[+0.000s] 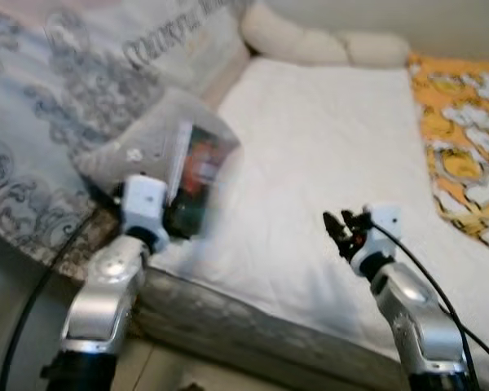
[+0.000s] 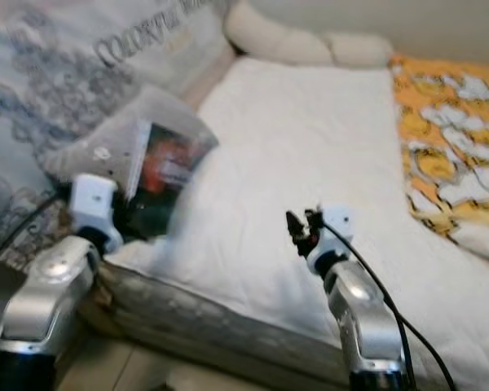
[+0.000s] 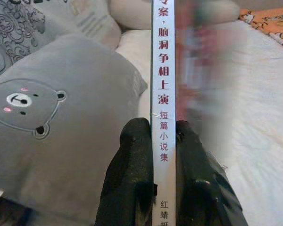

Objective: Clean up the room

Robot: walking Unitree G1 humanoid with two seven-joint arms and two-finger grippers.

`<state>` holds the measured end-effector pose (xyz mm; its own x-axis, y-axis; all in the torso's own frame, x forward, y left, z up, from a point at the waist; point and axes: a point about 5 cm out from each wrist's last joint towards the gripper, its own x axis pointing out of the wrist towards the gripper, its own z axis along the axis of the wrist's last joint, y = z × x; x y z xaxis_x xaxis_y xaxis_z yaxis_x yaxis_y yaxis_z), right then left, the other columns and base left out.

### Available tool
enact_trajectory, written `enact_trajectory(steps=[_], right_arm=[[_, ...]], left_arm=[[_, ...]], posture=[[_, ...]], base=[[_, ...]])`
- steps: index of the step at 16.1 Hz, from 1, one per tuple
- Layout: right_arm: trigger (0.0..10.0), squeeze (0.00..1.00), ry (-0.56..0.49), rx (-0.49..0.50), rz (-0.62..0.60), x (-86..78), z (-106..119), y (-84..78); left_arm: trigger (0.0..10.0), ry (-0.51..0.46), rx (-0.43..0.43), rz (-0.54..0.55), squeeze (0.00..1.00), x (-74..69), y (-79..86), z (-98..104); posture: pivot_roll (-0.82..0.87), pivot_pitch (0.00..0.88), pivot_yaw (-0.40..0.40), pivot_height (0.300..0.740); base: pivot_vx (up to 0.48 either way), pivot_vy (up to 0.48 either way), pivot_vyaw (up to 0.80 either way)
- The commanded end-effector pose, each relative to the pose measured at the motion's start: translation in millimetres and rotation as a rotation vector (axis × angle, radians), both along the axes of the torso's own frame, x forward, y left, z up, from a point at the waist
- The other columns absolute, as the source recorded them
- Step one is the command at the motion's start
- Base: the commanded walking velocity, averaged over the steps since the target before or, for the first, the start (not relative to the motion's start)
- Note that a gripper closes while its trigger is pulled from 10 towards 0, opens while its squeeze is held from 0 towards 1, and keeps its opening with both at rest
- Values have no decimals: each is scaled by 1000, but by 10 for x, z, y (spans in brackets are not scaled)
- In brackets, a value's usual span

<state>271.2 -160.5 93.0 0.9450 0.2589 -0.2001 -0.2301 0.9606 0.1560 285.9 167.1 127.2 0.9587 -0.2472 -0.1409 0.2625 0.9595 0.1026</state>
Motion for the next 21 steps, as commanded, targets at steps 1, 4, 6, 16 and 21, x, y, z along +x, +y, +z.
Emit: enact_trajectory(steps=[1, 4, 6, 16, 21], right_arm=[[10000, 0, 13, 24, 19, 2, 8, 79], [10000, 0, -5, 4, 30, 9, 21, 82], [10000, 0, -9, 1, 41, 33, 31, 99], [10000, 0, -5, -26, 65, 77, 71, 25], [10000, 0, 32, -45, 132, 64, 123, -172]], left_arm=[[10000, -60, 7, 27, 0, 25, 87, 136], [10000, -60, 9, 24, 0, 31, 92, 139], [10000, -61, 12, 20, 0, 49, 94, 147], [10000, -34, -48, -30, 0, 121, 93, 164], [10000, 90, -128, -158, 0, 221, 37, 100]], posture=[[30, 0, 25, 740], [31, 0, 26, 740], [29, 0, 28, 740], [14, 0, 33, 740], [5, 0, 23, 740]], base=[[315, 0, -781], [319, 0, -517], [317, 0, 0], [255, 0, 0], [0, 0, 0]])
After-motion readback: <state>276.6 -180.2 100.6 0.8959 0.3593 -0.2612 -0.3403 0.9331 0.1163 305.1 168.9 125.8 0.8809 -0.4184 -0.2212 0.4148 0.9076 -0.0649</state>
